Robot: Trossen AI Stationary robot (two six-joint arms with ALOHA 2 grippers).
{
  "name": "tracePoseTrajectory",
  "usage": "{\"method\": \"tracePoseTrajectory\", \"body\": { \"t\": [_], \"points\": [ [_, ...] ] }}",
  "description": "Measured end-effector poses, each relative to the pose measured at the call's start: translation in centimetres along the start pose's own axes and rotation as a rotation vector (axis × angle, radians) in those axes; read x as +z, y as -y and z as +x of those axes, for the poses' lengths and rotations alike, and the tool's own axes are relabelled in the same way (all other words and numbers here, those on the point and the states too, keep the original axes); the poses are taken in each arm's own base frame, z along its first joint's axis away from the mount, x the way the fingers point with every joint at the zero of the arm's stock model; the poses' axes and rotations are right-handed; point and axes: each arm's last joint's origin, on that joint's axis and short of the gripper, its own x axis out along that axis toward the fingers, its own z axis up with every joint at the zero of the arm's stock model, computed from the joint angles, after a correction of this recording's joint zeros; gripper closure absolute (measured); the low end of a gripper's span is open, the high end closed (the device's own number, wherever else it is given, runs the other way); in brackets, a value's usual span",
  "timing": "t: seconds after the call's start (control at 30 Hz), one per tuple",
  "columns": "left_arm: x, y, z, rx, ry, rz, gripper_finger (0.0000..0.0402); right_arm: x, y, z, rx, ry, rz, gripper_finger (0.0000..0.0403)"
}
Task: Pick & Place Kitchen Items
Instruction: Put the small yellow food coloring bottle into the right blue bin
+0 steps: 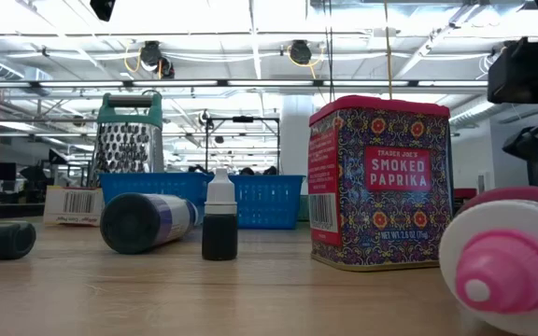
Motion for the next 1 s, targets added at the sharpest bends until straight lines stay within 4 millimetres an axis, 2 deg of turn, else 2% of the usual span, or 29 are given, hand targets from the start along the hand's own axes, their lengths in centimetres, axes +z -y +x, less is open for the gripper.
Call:
{"method": "tracePoseTrajectory", "body": {
  "t": [0.57,0.87,1.0],
  "points": [
    [0.0,0.0,0.0,0.0,0.0,0.0,0.038,-0.1,0.1,0.3,-0.023,0.016,0.008,0.0248],
    [0.0,0.0,0.0,0.0,0.0,0.0,0.038,-1.3,1.1,1.4,0.047,0.082,0.06,0.0248],
    [0.0,0.0,0.0,0.0,0.0,-0.001,0.038,-1.4,1.2,1.4,0.041,0.076,0.054,0.0265]
  ]
}}
